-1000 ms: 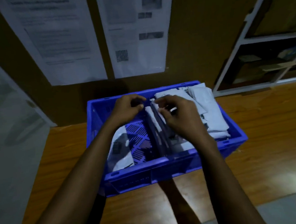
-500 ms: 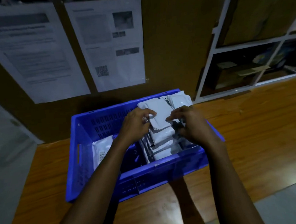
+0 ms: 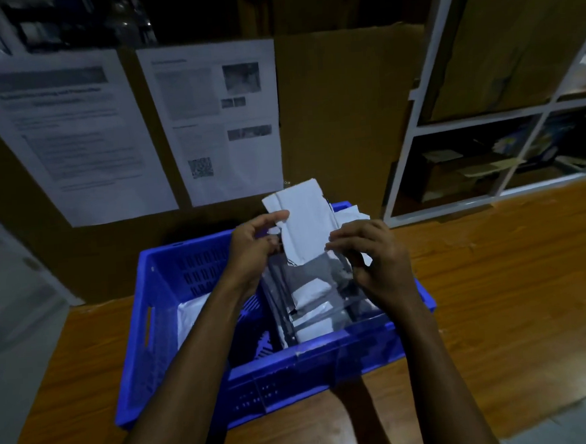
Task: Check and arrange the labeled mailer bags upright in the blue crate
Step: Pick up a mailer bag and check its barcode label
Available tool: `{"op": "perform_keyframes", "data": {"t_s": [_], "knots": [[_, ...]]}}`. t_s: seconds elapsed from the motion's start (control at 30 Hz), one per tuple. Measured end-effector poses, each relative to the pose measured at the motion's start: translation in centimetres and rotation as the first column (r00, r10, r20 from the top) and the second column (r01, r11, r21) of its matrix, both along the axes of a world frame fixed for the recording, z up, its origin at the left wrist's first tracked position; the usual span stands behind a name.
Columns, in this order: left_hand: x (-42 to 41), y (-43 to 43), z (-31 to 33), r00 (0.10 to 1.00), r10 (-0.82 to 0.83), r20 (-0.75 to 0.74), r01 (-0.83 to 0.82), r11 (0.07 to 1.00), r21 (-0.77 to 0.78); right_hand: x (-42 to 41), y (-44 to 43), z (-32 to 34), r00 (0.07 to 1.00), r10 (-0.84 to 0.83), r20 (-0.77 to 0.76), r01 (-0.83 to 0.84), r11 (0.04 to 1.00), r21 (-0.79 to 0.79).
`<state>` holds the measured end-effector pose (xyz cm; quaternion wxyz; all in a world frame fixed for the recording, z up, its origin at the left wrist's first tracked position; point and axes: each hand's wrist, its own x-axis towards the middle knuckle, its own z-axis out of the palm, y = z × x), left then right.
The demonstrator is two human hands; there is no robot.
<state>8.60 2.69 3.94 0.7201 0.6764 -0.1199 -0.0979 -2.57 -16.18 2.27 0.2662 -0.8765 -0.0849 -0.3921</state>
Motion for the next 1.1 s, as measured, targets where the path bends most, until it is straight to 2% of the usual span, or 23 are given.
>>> {"op": "perform_keyframes", "data": {"t_s": [0.07, 0.13, 0.23, 0.3, 0.53, 0.63, 0.73, 0.93, 1.0, 1.1], "knots": [[0.1, -0.1, 0.6, 0.995, 0.008, 0.103, -0.010, 1.000, 0.027, 0.0, -0.2, 0.5, 0.998, 0.004, 0.070, -0.006, 1.000, 0.026], [0.2, -0.3, 1.1, 0.987, 0.019, 0.161, -0.023, 1.000, 0.020, -0.1, -0.4, 0.9, 0.998, 0.018, 0.053, -0.024, 0.994, 0.107], [0.3, -0.6, 1.9, 0.984, 0.029, 0.173, -0.025, 0.999, -0.024, -0.5, -0.5, 1.2, 0.995, 0.095, -0.039, -0.076, 0.935, 0.346], [0.2, -0.8, 2.3, 0.980, 0.030, 0.195, -0.023, 0.999, -0.040, -0.7, -0.8, 1.3, 0.985, 0.165, -0.041, -0.126, 0.869, 0.478], [-0.1, -0.9, 2.8, 0.972, -0.019, 0.234, 0.047, 0.992, -0.115, -0.8, -1.5, 1.5, 0.963, 0.249, -0.101, -0.124, 0.746, 0.654], [-0.4, -0.9, 2.9, 0.974, -0.027, 0.226, 0.062, 0.987, -0.151, -0.7, -1.5, 1.0, 0.929, 0.330, -0.170, -0.153, 0.756, 0.636], [-0.3, -0.6, 2.8, 0.978, -0.006, 0.206, 0.041, 0.985, -0.169, -0.4, -1.1, 0.6, 0.921, 0.350, -0.170, -0.201, 0.802, 0.562], [0.3, 0.8, 2.2, 0.975, 0.046, 0.215, -0.022, 0.993, -0.112, 1.2, 0.0, 0.6, 0.966, 0.258, -0.036, -0.211, 0.858, 0.469], [0.6, 1.5, 2.0, 0.955, 0.056, 0.290, -0.049, 0.998, -0.033, 1.6, 0.3, 0.9, 0.981, 0.193, 0.011, -0.181, 0.898, 0.402], [1.0, 2.6, 1.6, 0.878, 0.028, 0.478, -0.114, 0.982, 0.151, 2.1, 0.8, 1.6, 0.988, 0.084, 0.128, -0.118, 0.950, 0.289]]}}
